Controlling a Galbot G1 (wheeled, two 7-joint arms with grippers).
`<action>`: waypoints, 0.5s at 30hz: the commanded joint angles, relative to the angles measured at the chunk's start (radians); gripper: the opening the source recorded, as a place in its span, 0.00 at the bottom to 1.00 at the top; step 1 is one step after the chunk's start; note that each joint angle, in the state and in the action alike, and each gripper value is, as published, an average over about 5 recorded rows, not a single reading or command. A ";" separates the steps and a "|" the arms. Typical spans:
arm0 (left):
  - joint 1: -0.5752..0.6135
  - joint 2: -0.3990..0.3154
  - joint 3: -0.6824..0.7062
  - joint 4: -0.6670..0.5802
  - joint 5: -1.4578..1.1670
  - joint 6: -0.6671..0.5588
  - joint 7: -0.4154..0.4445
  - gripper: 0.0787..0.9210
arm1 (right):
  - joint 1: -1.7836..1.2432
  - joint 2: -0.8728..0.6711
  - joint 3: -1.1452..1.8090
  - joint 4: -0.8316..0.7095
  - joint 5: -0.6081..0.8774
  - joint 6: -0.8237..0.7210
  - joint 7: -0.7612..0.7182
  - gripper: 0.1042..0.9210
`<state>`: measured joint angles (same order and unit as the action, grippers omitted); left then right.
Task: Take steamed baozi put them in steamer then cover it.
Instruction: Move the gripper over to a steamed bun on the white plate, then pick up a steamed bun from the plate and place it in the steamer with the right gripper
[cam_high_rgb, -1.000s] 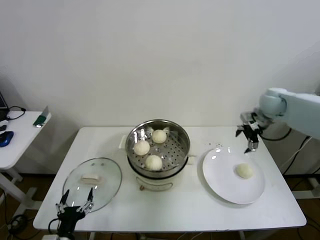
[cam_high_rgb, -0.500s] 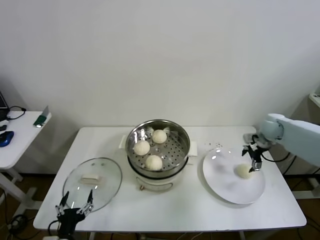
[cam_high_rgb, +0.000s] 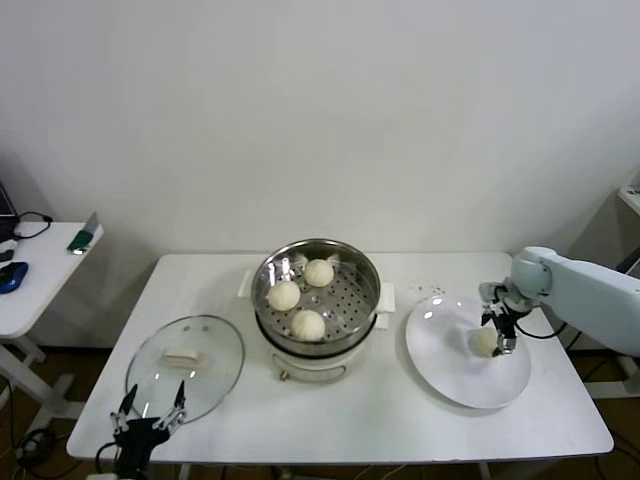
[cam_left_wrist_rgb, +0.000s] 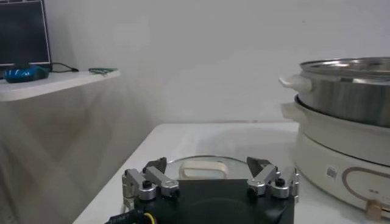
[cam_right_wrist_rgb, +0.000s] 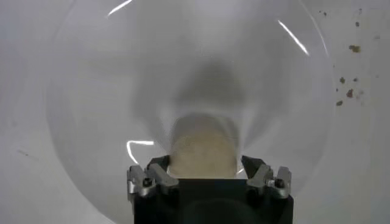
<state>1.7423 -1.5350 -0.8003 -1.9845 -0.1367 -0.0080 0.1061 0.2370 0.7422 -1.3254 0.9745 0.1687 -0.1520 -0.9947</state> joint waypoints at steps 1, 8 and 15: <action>-0.001 0.000 0.000 -0.001 -0.001 0.001 0.000 0.88 | -0.002 0.010 0.004 -0.019 -0.009 -0.003 -0.010 0.70; -0.001 0.001 -0.001 0.000 -0.003 0.001 0.000 0.88 | 0.118 -0.017 -0.052 0.046 0.051 -0.009 -0.018 0.49; -0.003 0.001 0.004 -0.013 -0.002 0.005 0.000 0.88 | 0.519 -0.041 -0.334 0.221 0.274 -0.014 -0.026 0.45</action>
<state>1.7389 -1.5350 -0.7977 -1.9921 -0.1390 -0.0044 0.1056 0.4224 0.7146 -1.4415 1.0584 0.2694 -0.1635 -1.0142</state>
